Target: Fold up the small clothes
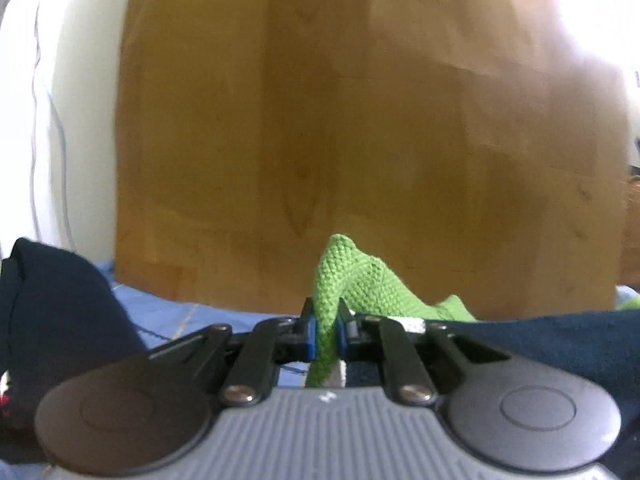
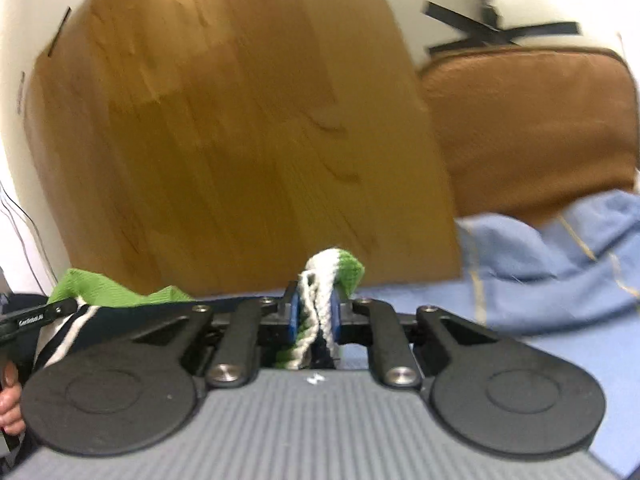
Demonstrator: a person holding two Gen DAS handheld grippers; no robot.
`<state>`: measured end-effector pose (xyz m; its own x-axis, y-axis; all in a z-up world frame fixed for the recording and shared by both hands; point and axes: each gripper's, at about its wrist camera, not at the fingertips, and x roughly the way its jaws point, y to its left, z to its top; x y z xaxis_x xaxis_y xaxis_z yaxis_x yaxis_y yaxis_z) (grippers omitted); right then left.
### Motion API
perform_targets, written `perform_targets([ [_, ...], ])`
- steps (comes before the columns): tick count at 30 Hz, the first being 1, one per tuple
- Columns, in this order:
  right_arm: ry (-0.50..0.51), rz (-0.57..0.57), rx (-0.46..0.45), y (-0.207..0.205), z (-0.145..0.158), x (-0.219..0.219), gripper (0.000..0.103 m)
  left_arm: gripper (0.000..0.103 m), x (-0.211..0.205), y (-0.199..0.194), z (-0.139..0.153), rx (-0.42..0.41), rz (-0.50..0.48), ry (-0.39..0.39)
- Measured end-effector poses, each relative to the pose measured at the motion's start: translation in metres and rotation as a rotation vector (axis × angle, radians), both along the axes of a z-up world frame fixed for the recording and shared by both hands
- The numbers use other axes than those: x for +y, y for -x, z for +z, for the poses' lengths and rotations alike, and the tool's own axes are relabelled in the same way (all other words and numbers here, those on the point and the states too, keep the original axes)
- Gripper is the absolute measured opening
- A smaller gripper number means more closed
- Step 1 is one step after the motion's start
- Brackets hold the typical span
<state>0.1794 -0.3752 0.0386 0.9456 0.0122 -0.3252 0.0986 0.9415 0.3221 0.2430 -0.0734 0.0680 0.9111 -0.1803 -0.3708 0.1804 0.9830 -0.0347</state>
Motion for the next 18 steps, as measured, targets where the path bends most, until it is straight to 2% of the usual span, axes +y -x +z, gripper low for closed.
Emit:
perform_targets([
  [2, 0.012, -0.02, 0.053, -0.021, -0.015, 0.004, 0.017, 0.01, -0.004, -0.016, -0.018, 0.066, 0.022, -0.044],
  [3, 0.015, -0.045, 0.113, -0.034, -0.029, 0.005, 0.015, 0.011, -0.008, -0.024, -0.03, 0.111, 0.03, -0.084],
  [4, 0.026, -0.091, 0.193, -0.047, -0.043, 0.004, 0.007, 0.011, -0.016, -0.036, -0.048, 0.178, 0.048, -0.151],
  [5, 0.021, -0.112, 0.274, -0.058, -0.056, 0.001, 0.004, 0.016, -0.022, -0.046, -0.064, 0.255, 0.075, -0.228],
  [6, -0.023, -0.104, 0.321, -0.063, -0.067, -0.006, 0.006, 0.02, -0.026, -0.047, -0.064, 0.253, 0.083, -0.264],
  [7, -0.056, -0.123, 0.305, -0.058, -0.066, -0.011, 0.007, 0.036, -0.027, -0.045, -0.058, 0.233, 0.085, -0.278],
  [8, -0.085, -0.138, 0.305, -0.054, -0.063, -0.016, 0.013, 0.051, -0.029, -0.042, -0.054, 0.227, 0.087, -0.307],
  [9, -0.1, -0.135, 0.273, -0.046, -0.058, -0.017, 0.013, 0.053, -0.029, -0.04, -0.051, 0.221, 0.075, -0.324],
  [11, -0.084, -0.117, 0.212, -0.028, -0.047, -0.013, 0.013, 0.052, -0.023, -0.031, -0.046, 0.217, 0.057, -0.339],
  [13, -0.076, -0.059, 0.176, -0.007, -0.037, 0.002, 0.022, 0.052, -0.012, -0.021, -0.039, 0.235, 0.042, -0.317],
  [14, -0.071, -0.023, 0.179, -0.005, -0.038, 0.008, 0.039, 0.052, -0.004, -0.014, -0.038, 0.257, 0.028, -0.294],
  [15, -0.039, 0.0, 0.203, -0.003, -0.042, 0.015, 0.043, 0.052, 0.005, -0.007, -0.035, 0.278, 0.015, -0.275],
  [17, 0.057, 0.012, 0.307, -0.008, -0.059, 0.025, 0.041, 0.052, 0.021, 0.011, -0.033, 0.317, -0.011, -0.246],
  [18, 0.077, 0.011, 0.282, -0.006, -0.066, 0.025, 0.048, 0.052, 0.031, 0.021, -0.031, 0.328, -0.023, -0.239],
])
